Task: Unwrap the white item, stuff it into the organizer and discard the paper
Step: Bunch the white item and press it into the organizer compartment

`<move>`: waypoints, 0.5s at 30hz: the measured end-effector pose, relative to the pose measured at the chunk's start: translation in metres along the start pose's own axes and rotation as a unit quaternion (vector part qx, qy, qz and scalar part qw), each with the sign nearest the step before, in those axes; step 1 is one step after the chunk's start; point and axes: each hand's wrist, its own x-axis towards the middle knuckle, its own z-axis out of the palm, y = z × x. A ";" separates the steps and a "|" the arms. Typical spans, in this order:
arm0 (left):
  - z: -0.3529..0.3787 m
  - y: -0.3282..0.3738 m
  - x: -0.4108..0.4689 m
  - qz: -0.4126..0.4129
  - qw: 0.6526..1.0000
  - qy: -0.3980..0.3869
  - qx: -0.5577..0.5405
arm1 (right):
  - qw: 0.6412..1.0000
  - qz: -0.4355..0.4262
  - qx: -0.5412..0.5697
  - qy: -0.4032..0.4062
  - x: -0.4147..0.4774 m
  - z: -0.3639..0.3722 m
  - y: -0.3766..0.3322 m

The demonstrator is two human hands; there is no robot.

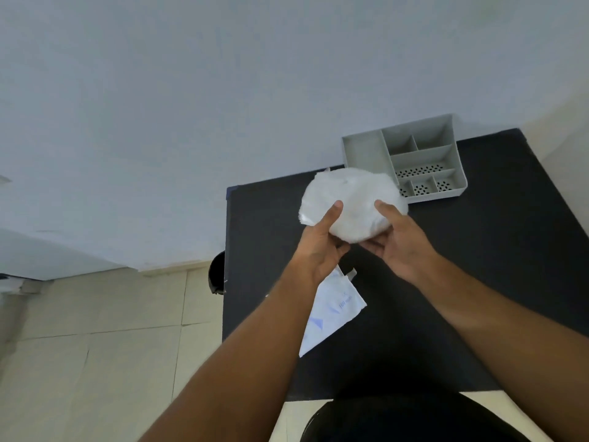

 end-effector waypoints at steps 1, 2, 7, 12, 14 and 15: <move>-0.004 0.006 0.001 0.018 1.000 0.010 -0.010 | 1.000 0.019 -0.016 -0.007 0.000 0.002 0.002; -0.008 0.011 0.001 0.034 0.999 0.023 -0.016 | 0.999 0.033 -0.032 -0.012 0.000 0.004 0.004; -0.018 0.033 -0.002 0.079 0.994 0.073 -0.027 | 0.995 0.049 -0.078 -0.044 0.002 0.018 0.005; -0.016 0.037 -0.003 0.084 0.995 0.044 -0.032 | 0.986 -0.065 -0.156 0.000 0.003 0.044 -0.001; -0.012 0.037 0.000 0.066 0.992 0.103 0.010 | 0.957 -0.160 -0.235 0.062 0.003 0.054 -0.006; -0.011 0.036 0.003 0.052 0.985 0.155 0.047 | 0.926 -0.216 -0.293 0.099 0.003 0.057 -0.009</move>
